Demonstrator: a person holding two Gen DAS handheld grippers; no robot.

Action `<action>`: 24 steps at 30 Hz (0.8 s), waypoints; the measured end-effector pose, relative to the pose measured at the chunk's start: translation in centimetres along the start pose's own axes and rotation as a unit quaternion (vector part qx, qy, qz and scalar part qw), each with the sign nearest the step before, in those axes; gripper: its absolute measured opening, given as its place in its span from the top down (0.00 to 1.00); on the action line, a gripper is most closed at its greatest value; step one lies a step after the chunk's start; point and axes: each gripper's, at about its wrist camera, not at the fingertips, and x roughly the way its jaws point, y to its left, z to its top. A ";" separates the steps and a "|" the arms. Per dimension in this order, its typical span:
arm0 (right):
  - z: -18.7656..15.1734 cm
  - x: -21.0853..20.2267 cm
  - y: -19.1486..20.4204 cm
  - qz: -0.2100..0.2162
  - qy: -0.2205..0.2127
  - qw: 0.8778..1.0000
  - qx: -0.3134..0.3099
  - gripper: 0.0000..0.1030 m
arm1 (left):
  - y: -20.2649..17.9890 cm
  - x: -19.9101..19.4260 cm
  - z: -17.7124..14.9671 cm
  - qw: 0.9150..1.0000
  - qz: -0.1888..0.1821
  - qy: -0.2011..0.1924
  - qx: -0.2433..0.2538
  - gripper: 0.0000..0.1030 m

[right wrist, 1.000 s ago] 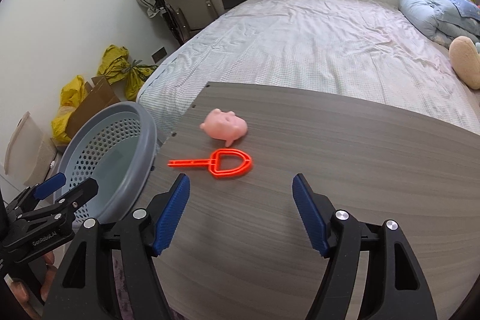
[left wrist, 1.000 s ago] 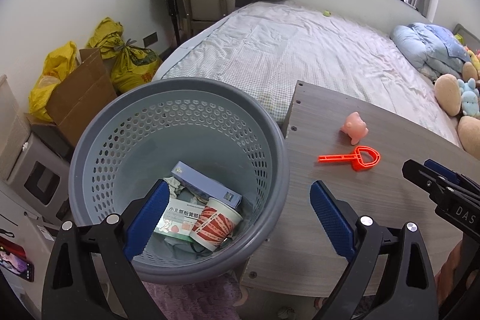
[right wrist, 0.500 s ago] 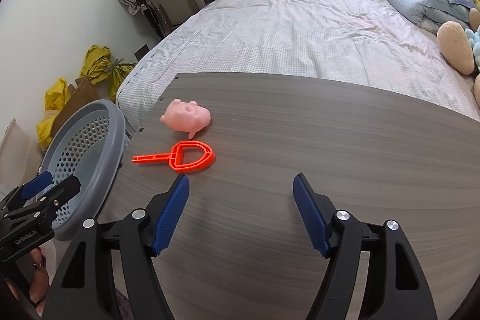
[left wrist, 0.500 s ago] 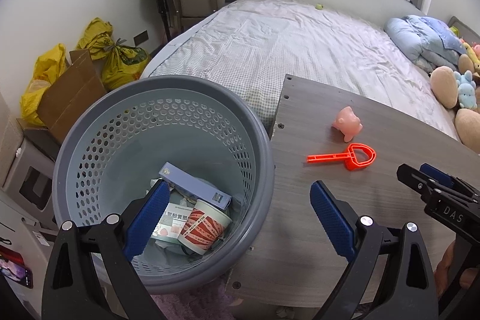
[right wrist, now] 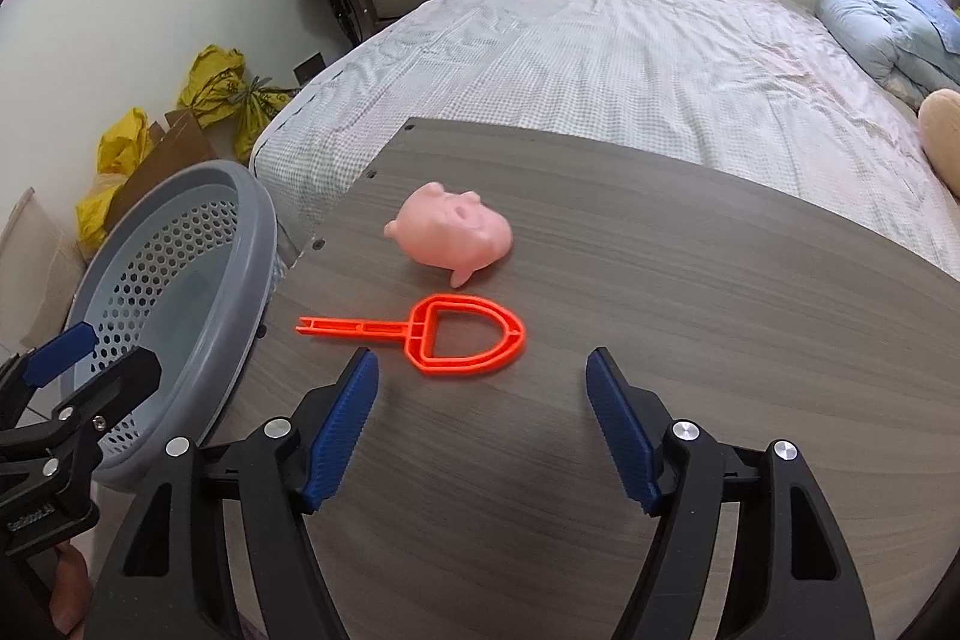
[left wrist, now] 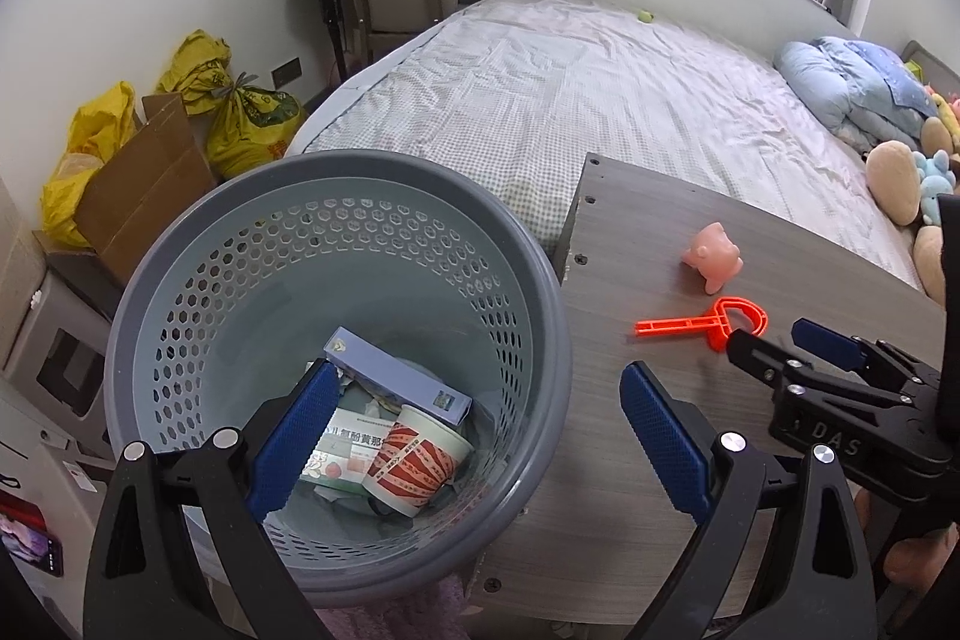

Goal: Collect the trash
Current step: 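Move the right gripper to the orange bubble wand and close on its handle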

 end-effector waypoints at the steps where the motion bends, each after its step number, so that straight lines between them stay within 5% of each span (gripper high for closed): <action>1: 0.0 0.3 0.2 -0.002 0.004 1.000 -0.002 0.33 | 0.1 0.0 0.0 1.000 0.000 0.001 -0.001 0.10; 16: 0.3 -0.2 -5.1 -0.076 -0.004 0.996 0.052 0.33 | -0.1 0.1 0.0 1.000 -0.003 -0.001 0.001 0.10; 24: 0.9 -1.1 -3.5 -0.029 -0.012 0.998 0.046 0.33 | -0.8 0.0 0.2 1.000 -0.008 -0.003 0.007 0.10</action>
